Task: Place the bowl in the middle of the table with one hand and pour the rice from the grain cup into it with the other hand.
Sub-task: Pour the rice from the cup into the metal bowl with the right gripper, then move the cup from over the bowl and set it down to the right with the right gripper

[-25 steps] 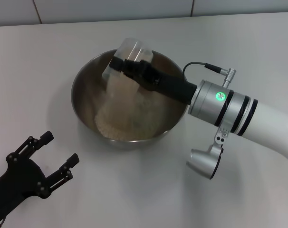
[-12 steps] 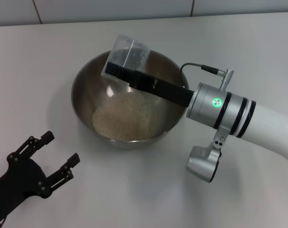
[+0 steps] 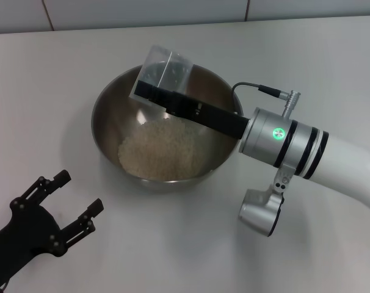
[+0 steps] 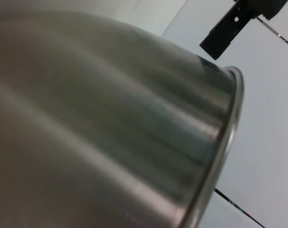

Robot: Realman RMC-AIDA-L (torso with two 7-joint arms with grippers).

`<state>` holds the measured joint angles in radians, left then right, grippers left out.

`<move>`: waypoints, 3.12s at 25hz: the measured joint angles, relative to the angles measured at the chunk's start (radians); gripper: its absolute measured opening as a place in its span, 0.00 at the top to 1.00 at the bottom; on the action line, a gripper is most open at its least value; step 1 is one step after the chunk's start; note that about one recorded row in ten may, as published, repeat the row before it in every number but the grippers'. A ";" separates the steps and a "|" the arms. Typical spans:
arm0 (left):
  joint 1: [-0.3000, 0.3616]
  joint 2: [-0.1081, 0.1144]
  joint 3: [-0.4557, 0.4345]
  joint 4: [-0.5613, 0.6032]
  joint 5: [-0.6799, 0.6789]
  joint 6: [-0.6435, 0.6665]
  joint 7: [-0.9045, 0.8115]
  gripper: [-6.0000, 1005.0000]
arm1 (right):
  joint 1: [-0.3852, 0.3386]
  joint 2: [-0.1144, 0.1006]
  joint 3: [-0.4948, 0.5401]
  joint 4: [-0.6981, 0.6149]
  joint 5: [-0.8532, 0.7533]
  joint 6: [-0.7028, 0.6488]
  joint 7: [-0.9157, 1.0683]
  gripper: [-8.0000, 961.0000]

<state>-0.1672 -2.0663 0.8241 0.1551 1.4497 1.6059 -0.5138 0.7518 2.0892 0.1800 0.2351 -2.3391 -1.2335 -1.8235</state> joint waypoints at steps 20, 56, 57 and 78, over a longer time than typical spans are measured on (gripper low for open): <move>0.001 0.000 0.000 0.000 -0.003 0.001 0.000 0.18 | -0.086 0.000 0.199 0.131 0.010 0.041 1.324 0.98; -0.004 0.001 0.001 0.000 -0.003 0.007 0.000 0.18 | -0.255 -0.006 0.616 0.005 0.011 0.010 1.950 0.95; -0.005 0.002 0.001 0.000 -0.002 0.007 0.000 0.18 | -0.255 -0.006 0.616 0.005 0.011 0.010 1.950 0.94; -0.001 0.000 0.006 0.000 0.000 0.012 0.000 0.18 | -0.260 -0.001 0.650 -0.038 -0.001 0.088 1.949 0.90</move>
<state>-0.1677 -2.0663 0.8299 0.1549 1.4494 1.6184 -0.5143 0.4921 2.0883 0.8302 0.1973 -2.3404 -1.1453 0.1256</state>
